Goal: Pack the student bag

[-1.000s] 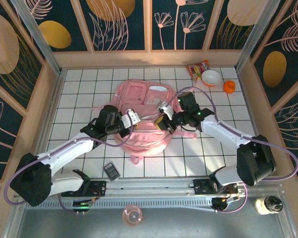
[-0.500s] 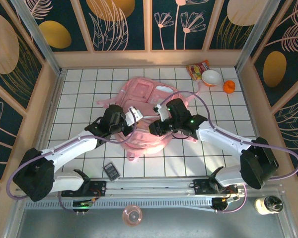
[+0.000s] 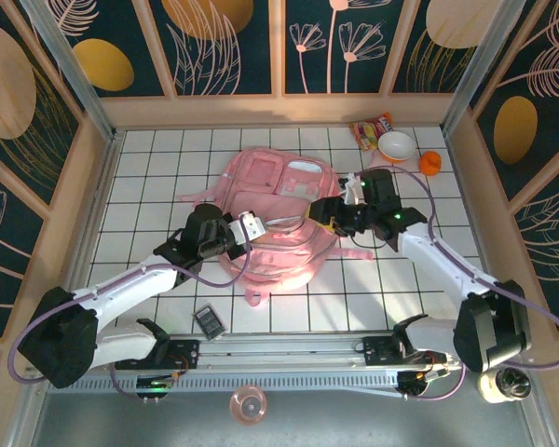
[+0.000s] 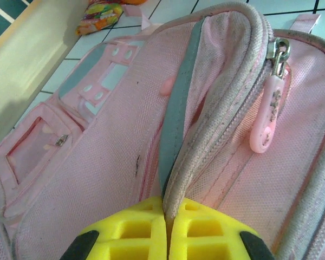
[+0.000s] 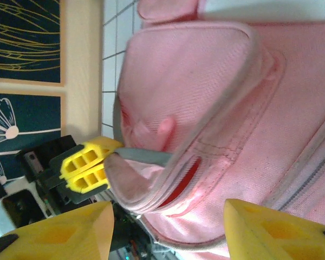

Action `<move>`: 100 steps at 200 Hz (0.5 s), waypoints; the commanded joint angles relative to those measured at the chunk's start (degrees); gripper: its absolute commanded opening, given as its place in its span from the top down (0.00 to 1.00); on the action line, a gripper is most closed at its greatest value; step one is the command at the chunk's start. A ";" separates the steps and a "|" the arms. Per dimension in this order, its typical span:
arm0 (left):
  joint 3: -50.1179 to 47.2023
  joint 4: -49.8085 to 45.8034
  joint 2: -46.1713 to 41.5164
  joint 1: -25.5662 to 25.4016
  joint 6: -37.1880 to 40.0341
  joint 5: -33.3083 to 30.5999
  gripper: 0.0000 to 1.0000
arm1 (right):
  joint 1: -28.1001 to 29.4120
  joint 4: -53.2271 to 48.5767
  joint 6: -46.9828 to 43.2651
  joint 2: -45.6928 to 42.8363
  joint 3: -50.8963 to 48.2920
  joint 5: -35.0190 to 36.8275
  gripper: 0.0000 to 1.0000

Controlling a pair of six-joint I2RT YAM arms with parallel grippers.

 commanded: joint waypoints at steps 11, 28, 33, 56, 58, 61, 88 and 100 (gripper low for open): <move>0.64 6.64 -2.00 0.35 2.43 6.11 1.00 | 1.44 2.74 6.17 4.72 2.02 -3.73 0.45; 0.72 6.07 -1.65 0.43 3.78 7.12 1.00 | 2.69 6.69 8.45 6.50 1.95 -4.73 0.50; 0.85 5.83 -1.41 0.43 4.35 7.35 1.00 | 3.11 7.57 9.15 7.09 1.92 -5.07 0.53; 1.68 4.73 -0.17 1.05 5.34 8.60 0.96 | 4.93 8.87 10.00 7.70 1.61 -3.22 0.93; 1.80 4.84 -0.08 1.14 4.94 8.69 0.94 | 5.01 9.08 10.29 7.60 1.35 -2.91 0.95; 1.91 4.95 -0.02 1.36 4.28 8.81 0.90 | 5.19 9.48 10.71 7.32 0.94 -2.52 0.98; 4.86 -1.80 -1.51 1.49 -1.76 12.06 0.54 | 5.79 15.83 16.05 3.93 -3.67 0.05 1.00; 5.72 -5.41 -3.21 1.41 -7.08 14.77 0.47 | 6.18 17.99 17.82 3.03 -4.55 1.51 1.00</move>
